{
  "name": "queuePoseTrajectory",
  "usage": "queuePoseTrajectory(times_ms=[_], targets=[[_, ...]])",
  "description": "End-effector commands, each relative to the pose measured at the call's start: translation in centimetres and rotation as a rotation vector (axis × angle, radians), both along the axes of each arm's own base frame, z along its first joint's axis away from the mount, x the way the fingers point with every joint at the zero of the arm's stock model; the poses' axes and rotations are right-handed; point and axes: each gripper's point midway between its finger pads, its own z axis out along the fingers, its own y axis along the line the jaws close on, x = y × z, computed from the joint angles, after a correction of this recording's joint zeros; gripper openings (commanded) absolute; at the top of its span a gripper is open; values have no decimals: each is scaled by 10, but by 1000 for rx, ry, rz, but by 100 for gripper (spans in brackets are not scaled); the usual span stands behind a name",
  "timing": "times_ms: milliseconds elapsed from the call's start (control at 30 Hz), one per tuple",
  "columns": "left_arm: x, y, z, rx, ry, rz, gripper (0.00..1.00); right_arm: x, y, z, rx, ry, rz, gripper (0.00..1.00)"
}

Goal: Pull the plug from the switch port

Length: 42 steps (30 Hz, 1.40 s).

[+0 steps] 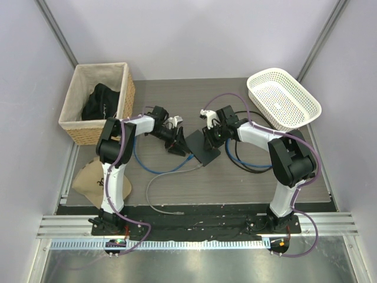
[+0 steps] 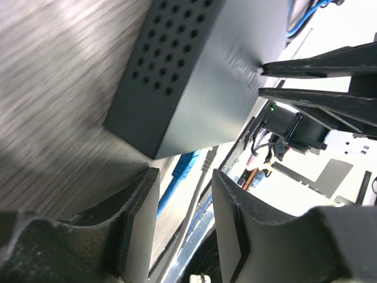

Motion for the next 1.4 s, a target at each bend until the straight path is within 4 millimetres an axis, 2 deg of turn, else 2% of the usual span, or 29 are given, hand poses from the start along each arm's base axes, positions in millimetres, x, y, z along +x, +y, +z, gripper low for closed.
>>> queuePoseTrajectory(times_ms=[0, 333, 500, 667, 900, 1033, 1200, 1300, 1367], targets=[[15, -4, -31, 37, -143, -17, 47, -8, -12, -21, -72, 51, -26, 24], [3, -18, -40, 15, -176, -86, 44, -8, -13, -25, -86, 71, -34, 25], [-6, -14, -39, 32, -212, -144, 44, -9, -13, -29, -89, 79, -36, 25], [-19, -11, -47, 59, -203, -193, 43, -8, -14, -32, -94, 85, -40, 24], [-30, -18, -62, 145, -233, -260, 38, -7, -14, -37, -100, 95, -47, 24], [-25, -19, -71, 191, -228, -263, 25, -8, -14, -36, -94, 90, -49, 24], [-23, -15, -82, 254, -200, -248, 19, -8, -15, -33, -92, 74, -55, 24], [-19, -15, -81, 266, -194, -236, 12, -9, -16, -34, -93, 74, -57, 24], [-16, -19, -74, 259, -184, -218, 2, -9, -16, -33, -91, 71, -57, 24]])
